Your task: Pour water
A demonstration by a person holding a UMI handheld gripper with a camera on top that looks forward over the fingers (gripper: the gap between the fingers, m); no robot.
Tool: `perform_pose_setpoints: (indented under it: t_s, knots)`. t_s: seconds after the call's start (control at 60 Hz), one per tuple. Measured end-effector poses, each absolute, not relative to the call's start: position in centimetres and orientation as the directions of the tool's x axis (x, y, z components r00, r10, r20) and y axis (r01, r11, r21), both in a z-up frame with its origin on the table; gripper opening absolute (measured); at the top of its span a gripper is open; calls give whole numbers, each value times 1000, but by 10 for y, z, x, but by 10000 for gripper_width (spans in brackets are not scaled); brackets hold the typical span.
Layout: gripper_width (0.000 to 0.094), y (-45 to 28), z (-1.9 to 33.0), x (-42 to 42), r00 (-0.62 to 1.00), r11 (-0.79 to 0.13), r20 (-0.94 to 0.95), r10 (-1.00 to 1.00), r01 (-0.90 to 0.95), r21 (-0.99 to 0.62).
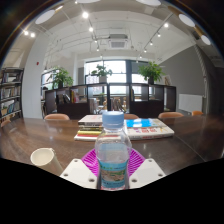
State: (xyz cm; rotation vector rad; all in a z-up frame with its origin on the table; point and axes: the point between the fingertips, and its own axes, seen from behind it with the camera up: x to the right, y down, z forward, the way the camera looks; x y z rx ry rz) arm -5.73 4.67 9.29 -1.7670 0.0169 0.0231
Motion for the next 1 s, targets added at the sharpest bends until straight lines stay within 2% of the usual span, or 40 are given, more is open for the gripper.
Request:
perform_pose_setpoints:
  t_s: [0.083, 0.233, 0.417, 0.467, 0.55, 0.6, 0.667, 0.833, 1.0]
  knots:
    - [314, 50, 71, -56, 999, -215, -34, 18, -29, -976]
    - [316, 38, 76, -62, 1000, -198, 16, 3, 16, -980]
    - [452, 42, 72, -61, 1000, -205, -14, -8, -15, -979]
    - [535, 37, 67, -61, 1000, -232, -17, -10, -18, -972]
    - [780, 24, 58, -59, 999, -281, -39, -27, -45, -959]
    - [880, 14, 54, -58, 998, -301, -60, -35, -68, -951]
    - [855, -4, 51, -60, 996, -318, -83, -41, -91, -944]
    - [858, -63, 46, -66, 995, -353, -77, -66, -95, -931]
    - [863, -125, 59, -93, 996, -368, -76, -41, -85, -926]
